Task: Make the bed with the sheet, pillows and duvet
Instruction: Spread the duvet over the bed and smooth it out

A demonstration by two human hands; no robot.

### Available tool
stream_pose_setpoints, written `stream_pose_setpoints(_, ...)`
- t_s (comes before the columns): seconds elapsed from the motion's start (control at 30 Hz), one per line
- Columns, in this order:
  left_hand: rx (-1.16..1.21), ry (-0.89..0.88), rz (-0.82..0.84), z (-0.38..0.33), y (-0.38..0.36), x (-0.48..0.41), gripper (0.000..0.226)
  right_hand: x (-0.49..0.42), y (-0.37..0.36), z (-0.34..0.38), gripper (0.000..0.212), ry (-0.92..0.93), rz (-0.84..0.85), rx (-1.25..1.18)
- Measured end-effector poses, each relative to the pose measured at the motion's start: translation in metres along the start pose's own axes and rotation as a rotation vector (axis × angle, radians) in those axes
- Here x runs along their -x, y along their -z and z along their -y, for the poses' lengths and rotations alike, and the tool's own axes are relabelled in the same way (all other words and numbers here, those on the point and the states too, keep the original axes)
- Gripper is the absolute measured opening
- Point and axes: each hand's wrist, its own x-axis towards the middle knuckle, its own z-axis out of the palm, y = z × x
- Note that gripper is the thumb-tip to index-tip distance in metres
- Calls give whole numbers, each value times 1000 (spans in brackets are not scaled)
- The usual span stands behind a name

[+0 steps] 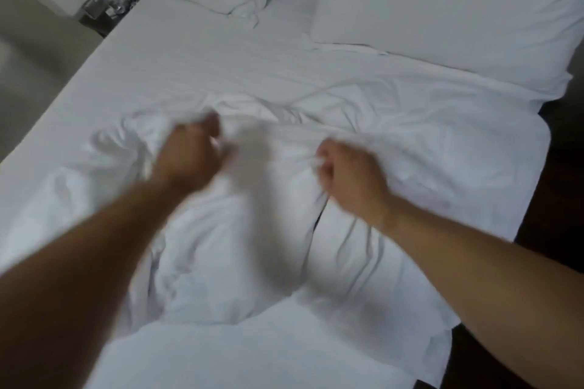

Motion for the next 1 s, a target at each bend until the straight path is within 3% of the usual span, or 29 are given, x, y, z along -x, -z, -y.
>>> stream_pose_setpoints(0.07,116,-49,398,-40,-51,62,59,47,-22,10,53,45,300,-23)
stream_pose_setpoints(0.13,21,12,653,-45,-104,110,110,86,-42,-4,100,99,588,75)
stream_pose_setpoints(0.2,-133,9,679,-34,-142,143,141,104,-56,-26,126,147,704,137)
stream_pose_setpoints(0.37,-196,35,428,-5,-179,184,138,102,-76,-50,136,156,670,64)
stream_pose_setpoints(0.43,-150,90,356,-7,-184,189,120,105,-79,-49,134,178,582,55)
stream_pose_setpoints(0.5,-109,152,301,-6,-185,190,79,119,-80,-51,126,154,454,60)
stream_pose_setpoints(0.6,-68,189,292,2,-177,190,43,157,-77,-56,96,88,239,94)
stream_pose_setpoints(0.7,57,173,272,7,-163,205,33,193,-77,-56,53,94,183,123)
stream_pose_setpoints(0.8,65,73,228,12,-140,237,24,202,-64,-40,34,14,309,101)
stream_pose_setpoints(0.9,-19,-200,263,39,-102,267,61,215,-38,-20,21,-14,435,5)
stream_pose_setpoints(0.93,-16,-306,262,53,-91,277,67,223,-28,-10,17,-2,472,-27)
stream_pose_setpoints(1.0,-43,-326,398,71,-58,296,60,242,-4,16,13,29,537,-86)
